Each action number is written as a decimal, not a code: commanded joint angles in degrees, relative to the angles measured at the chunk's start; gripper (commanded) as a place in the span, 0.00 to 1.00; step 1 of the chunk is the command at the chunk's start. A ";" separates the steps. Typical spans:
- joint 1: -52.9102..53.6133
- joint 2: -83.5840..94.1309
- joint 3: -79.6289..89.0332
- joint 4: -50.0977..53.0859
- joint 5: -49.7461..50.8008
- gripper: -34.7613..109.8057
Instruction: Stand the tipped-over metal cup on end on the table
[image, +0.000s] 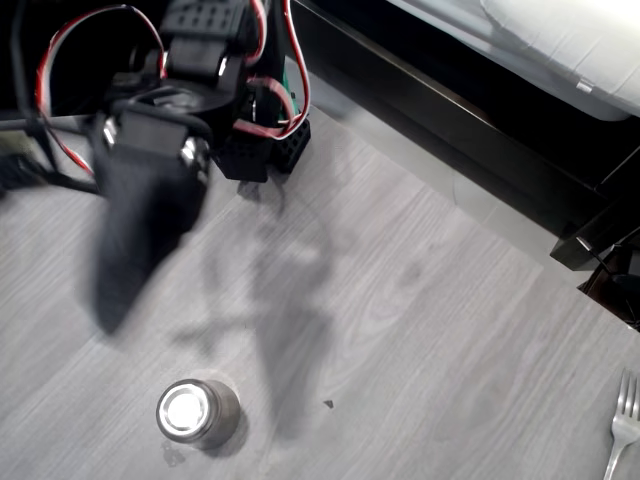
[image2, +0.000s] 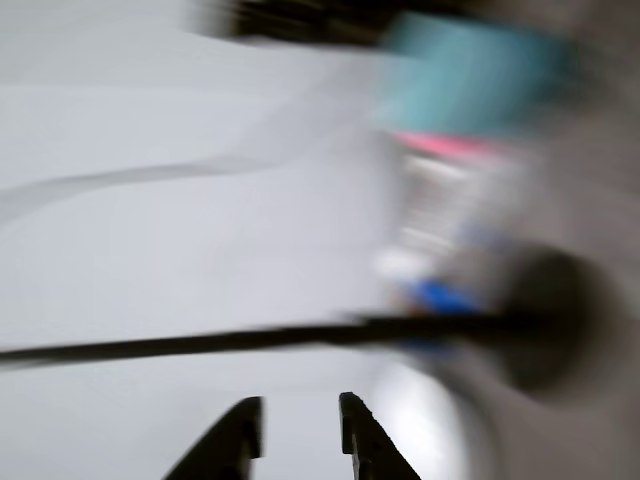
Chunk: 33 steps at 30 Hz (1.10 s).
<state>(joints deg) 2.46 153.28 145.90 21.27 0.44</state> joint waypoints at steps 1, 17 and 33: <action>-2.72 2.81 0.62 31.90 3.34 0.24; -6.42 18.54 17.14 32.96 2.64 0.24; -7.82 36.47 27.77 42.89 3.34 0.24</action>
<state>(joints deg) -5.27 188.09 173.85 63.02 3.34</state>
